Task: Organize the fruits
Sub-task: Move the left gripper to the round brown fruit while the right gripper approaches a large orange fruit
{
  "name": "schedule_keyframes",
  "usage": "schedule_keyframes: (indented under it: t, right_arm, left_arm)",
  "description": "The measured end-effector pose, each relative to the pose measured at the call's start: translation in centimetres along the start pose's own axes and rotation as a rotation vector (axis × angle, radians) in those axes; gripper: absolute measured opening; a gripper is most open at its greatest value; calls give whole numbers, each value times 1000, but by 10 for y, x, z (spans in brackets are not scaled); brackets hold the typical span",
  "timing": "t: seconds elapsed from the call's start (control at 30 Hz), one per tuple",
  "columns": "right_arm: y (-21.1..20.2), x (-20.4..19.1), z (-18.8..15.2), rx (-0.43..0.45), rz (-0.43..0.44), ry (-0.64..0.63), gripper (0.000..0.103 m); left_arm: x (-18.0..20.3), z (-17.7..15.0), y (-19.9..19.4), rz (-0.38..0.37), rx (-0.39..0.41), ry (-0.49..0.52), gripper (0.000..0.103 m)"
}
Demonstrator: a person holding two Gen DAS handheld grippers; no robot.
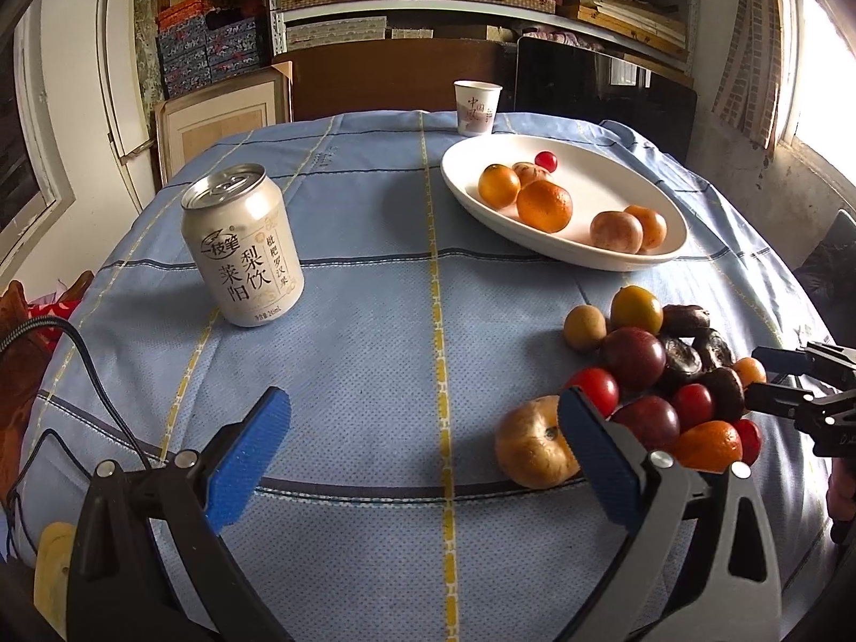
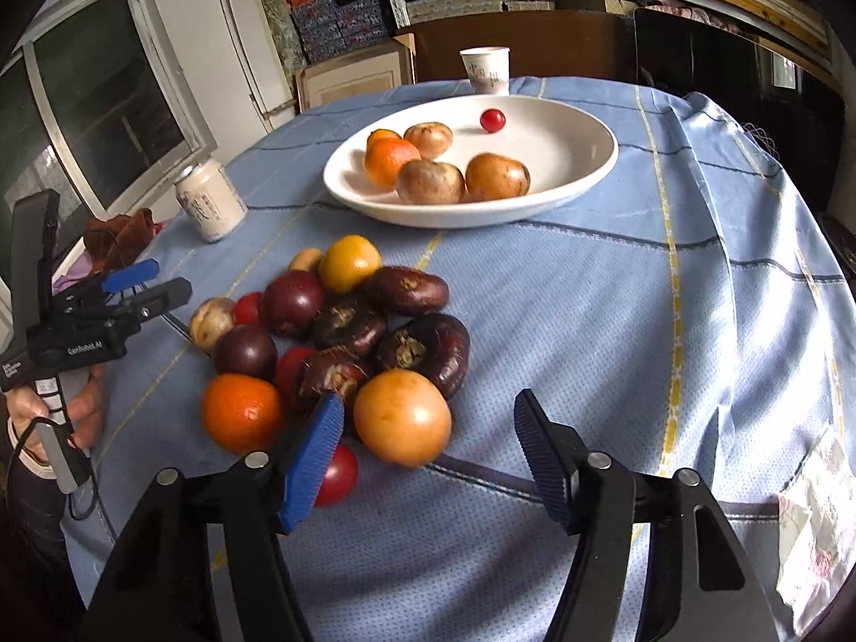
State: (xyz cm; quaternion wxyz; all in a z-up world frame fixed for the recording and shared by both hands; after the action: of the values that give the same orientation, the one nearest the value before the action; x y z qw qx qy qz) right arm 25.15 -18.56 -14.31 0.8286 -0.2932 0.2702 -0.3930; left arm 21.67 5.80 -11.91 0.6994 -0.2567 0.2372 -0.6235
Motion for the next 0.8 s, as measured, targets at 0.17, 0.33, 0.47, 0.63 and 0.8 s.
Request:
schedule_keyframes:
  t: [0.17,0.33,0.47,0.63,0.8]
  right_arm:
    - [0,-6,-2,-2,9,-19,56]
    - [2,-9,-2,-7,27,-24,50]
    - [6,-12,-4,-22,69,-2,42]
    - [6,-14,-4,-19,82,0,38]
    - [-1,-10,4,3,195,116,38]
  left_arm:
    - [-2,-1,2,1,-10,-7,98]
    - [-2,-2,2,6,-13,-7,98]
    - [-1,-3,2,3,-19,-7,98]
    - [0,-4,1,-1,-17,-6,98]
    - [-3,-5,-2,-20,-13,-28,98]
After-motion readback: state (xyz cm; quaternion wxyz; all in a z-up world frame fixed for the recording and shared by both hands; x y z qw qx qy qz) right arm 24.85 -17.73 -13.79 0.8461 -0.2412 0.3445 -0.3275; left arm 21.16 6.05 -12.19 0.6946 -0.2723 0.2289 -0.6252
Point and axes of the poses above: each gripper's, at about its wrist camera, not at the fingertips, and y roughly the way its jaws point, x to its right, z to its top, the point moved 10 cm from there along y, roughly the way its jaws point, and after that the axes turned 5 degrees about x, right-handed, at the moved point
